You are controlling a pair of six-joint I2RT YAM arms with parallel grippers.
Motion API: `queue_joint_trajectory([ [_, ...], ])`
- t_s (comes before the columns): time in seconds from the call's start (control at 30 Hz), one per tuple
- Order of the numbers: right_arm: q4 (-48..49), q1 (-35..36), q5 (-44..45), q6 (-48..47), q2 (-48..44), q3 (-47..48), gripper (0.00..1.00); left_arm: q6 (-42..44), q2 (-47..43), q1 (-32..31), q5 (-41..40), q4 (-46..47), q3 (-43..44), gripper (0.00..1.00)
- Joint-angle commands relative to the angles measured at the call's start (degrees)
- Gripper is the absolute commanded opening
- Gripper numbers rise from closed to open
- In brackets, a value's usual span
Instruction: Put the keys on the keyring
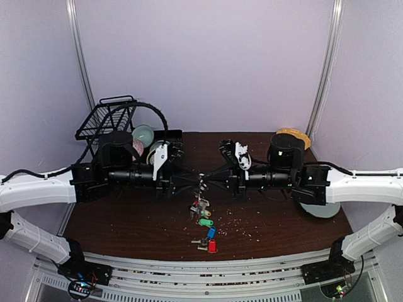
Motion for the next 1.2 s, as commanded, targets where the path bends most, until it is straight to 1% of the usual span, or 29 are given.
queue_joint_trajectory([
  [0.0,8.2,0.7,-0.6,1.8,-0.1,-1.4,0.0,-0.3,0.0,-1.7,-4.4,8.6,-1.0,0.21],
  [0.07,10.2,0.7,-0.9,2.3,-0.2,-2.2,0.0,-0.9,0.0,-1.7,-4.2,10.2,-1.6,0.15],
  [0.1,11.3,0.7,-1.3,2.8,-0.3,-2.8,0.0,-1.1,0.1,-1.8,-3.4,10.5,-1.8,0.14],
  [0.17,13.7,0.8,-2.0,3.7,-0.3,-3.6,0.0,-0.8,0.4,-2.0,-3.0,9.9,-1.9,0.14],
  [0.27,16.1,0.8,-3.1,4.7,-0.2,-4.2,0.0,-0.2,0.5,-2.2,-4.6,8.5,-2.0,0.14],
  [0.3,16.4,0.8,-3.4,4.6,-0.2,-4.2,0.0,-0.2,0.3,-2.2,-5.3,8.3,-2.0,0.14],
  [0.47,16.6,0.8,-4.8,4.7,0.7,-3.9,0.0,-0.5,-0.5,-2.2,-5.3,9.0,-2.5,0.05],
  [0.5,16.7,0.8,-4.9,4.7,0.8,-3.9,0.0,-0.5,-0.4,-2.3,-5.4,8.8,-2.5,0.0],
  [0.6,16.7,0.8,-5.1,4.7,0.8,-3.9,0.0,-0.1,-0.5,-2.3,-5.5,7.9,-2.6,0.0],
  [0.63,16.7,0.8,-5.1,4.7,0.7,-3.8,0.0,0.1,-0.6,-2.2,-5.9,7.5,-2.5,0.08],
  [0.67,16.6,0.8,-5.2,4.7,0.6,-3.9,0.0,0.3,-0.8,-2.2,-6.6,6.9,-2.5,0.11],
  [0.77,16.3,0.8,-5.3,4.6,0.2,-4.1,0.0,1.0,-1.7,-2.3,-7.9,6.5,-2.9,0.12],
  [0.83,16.3,0.8,-5.4,4.6,0.0,-4.1,0.0,1.2,-1.8,-2.2,-8.0,6.6,-3.2,0.17],
  [1.0,16.9,0.8,-6.6,5.0,0.2,-4.1,0.0,0.8,-0.8,-2.3,-7.6,6.2,-2.7,0.21],
  [1.03,17.0,0.8,-6.9,5.0,0.3,-4.1,0.0,0.7,-0.8,-2.2,-8.0,6.2,-2.6,0.23],
  [1.1,17.0,0.8,-7.3,5.1,0.3,-4.1,0.0,0.6,-1.0,-2.3,-8.8,6.4,-2.7,0.31],
  [1.17,17.0,0.8,-7.4,5.2,0.3,-4.1,0.0,0.6,-1.3,-2.3,-8.1,6.8,-2.8,0.32],
])
